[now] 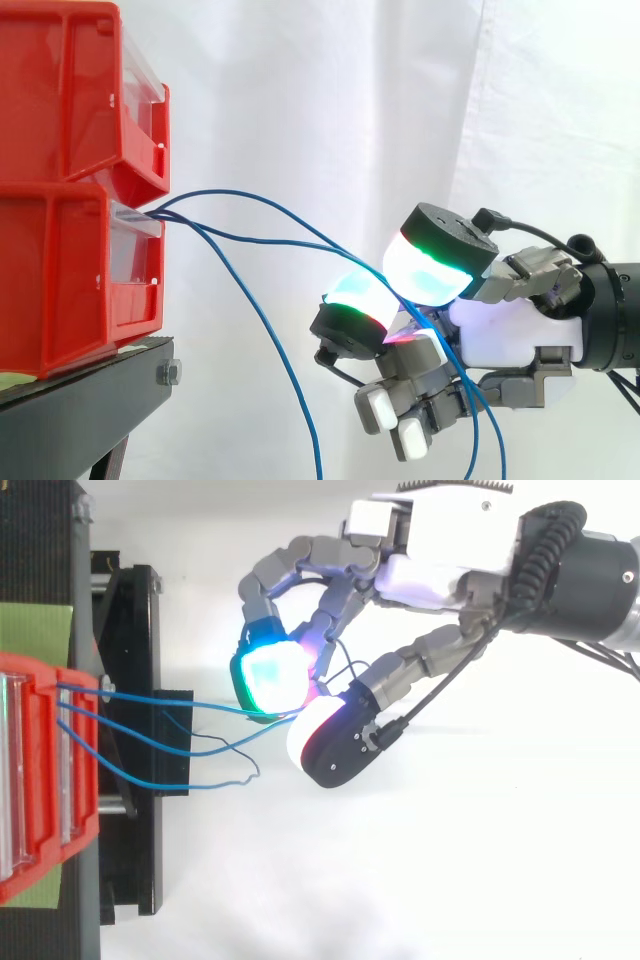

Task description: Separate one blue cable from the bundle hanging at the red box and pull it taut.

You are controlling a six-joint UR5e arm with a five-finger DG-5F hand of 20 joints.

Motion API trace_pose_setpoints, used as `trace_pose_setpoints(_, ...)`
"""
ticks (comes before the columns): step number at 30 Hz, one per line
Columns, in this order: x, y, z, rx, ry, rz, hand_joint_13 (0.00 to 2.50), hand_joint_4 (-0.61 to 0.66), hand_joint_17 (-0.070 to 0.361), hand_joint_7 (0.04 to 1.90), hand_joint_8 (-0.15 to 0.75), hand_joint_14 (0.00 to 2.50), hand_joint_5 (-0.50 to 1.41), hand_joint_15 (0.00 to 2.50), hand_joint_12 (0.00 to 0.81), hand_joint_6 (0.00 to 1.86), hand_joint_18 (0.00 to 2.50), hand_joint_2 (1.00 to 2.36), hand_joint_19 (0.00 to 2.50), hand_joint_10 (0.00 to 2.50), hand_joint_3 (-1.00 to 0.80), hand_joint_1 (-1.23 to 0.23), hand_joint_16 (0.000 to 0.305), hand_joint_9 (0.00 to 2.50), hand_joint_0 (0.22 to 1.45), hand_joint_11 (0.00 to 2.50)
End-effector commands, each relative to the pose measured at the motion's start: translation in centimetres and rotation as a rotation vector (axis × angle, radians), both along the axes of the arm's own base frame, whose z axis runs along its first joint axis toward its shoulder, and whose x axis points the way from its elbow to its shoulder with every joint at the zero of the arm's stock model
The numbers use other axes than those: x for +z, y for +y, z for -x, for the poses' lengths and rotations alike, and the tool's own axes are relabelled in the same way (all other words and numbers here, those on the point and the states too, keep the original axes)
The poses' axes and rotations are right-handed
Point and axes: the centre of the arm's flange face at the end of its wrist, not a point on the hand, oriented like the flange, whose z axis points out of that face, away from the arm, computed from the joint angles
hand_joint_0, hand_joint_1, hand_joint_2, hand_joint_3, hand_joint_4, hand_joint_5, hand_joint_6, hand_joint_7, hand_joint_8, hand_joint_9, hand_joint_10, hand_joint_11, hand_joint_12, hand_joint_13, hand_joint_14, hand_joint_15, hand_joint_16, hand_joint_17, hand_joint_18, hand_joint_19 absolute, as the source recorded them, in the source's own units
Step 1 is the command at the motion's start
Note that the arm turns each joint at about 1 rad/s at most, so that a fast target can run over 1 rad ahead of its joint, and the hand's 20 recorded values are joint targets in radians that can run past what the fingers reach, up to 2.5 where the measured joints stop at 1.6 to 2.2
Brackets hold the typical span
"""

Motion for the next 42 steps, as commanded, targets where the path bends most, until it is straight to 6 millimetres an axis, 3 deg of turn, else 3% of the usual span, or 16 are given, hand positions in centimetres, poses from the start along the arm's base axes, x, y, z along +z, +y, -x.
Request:
trace_pose_setpoints(1, -0.1, 0.3, -0.3, 0.002, -0.015, 0.0, 1.03, 0.18, 0.122, 1.21, 0.367, 0.03, -0.19, 0.83, 0.392, 0.85, 0.91, 1.0, 0.62, 0.02, -0.5, -0.91, 0.054, 1.1, 0.57, 1.12)
trace_pose_setpoints(7, -0.1, 0.7, -0.4, -0.002, -0.02, 0.004, 1.06, 0.18, 0.124, 1.15, 0.371, 0.03, -0.19, 0.85, 0.404, 0.85, 0.92, 1.0, 0.62, 0.02, -0.5, -0.9, 0.055, 1.11, 0.55, 1.12)
trace_pose_setpoints(9, -0.1, 0.9, -0.4, 0.0, -0.02, 0.005, 1.06, 0.19, 0.124, 1.14, 0.372, 0.03, -0.19, 0.85, 0.407, 0.85, 0.92, 1.0, 0.63, 0.02, -0.5, -0.86, 0.055, 1.11, 0.55, 1.13)
trace_pose_setpoints(11, -0.1, 1.0, -0.4, -0.002, -0.02, 0.007, 1.06, 0.17, 0.122, 1.14, 0.369, 0.03, -0.19, 0.85, 0.402, 0.83, 0.92, 1.0, 0.64, 0.03, -0.5, -0.72, 0.054, 1.13, 0.57, 1.13)
trace_pose_setpoints(16, -0.3, 1.7, -0.4, 0.001, -0.016, 0.008, 1.07, 0.17, 0.122, 1.15, 0.368, 0.03, -0.18, 0.86, 0.41, 0.82, 0.92, 1.0, 0.65, 0.02, -0.5, -0.68, 0.054, 1.15, 0.58, 1.13)
trace_pose_setpoints(28, -0.5, 3.1, -0.4, -0.005, -0.013, 0.007, 1.04, 0.18, 0.13, 1.14, 0.379, 0.03, -0.18, 0.83, 0.421, 0.82, 0.93, 1.0, 0.64, 0.02, -0.5, -0.78, 0.058, 1.14, 0.53, 1.11)
trace_pose_setpoints(33, -0.6, 3.7, -0.4, 0.003, -0.009, 0.007, 1.04, 0.17, 0.121, 1.19, 0.364, 0.03, -0.18, 0.83, 0.406, 0.82, 0.91, 1.0, 0.63, 0.02, -0.5, -0.83, 0.054, 1.14, 0.64, 1.13)
trace_pose_setpoints(37, -0.6, 3.6, -0.4, 0.002, -0.009, 0.004, 1.04, 0.11, 0.121, 1.29, 0.365, 0.03, -0.19, 0.82, 0.404, 0.84, 0.91, 1.01, 0.63, 0.02, -0.37, -0.89, 0.054, 1.14, 0.7, 1.14)
trace_pose_setpoints(42, -0.5, 3.7, -0.4, 0.003, -0.009, -0.001, 1.03, 0.12, 0.121, 1.27, 0.358, 0.03, -0.2, 0.81, 0.403, 0.88, 0.91, 1.01, 0.62, 0.02, -0.35, -0.93, 0.054, 1.13, 0.75, 1.13)
